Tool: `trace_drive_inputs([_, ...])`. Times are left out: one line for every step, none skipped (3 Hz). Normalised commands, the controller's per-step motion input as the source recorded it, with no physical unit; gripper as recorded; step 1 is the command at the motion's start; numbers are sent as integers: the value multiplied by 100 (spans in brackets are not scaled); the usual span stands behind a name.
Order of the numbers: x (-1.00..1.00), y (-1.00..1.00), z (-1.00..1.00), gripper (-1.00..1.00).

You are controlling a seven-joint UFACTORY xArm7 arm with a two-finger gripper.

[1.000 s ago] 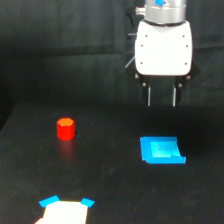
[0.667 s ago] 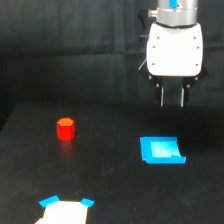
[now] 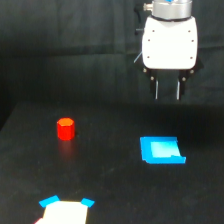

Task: Pick up the red object from the table

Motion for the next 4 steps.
trace_drive_inputs([-32,-89,98,-100])
trace_drive_inputs([-64,100,-24,100])
trace_drive_inputs([18,-100,100,84])
trace_drive_inputs([35,-81,51,-93])
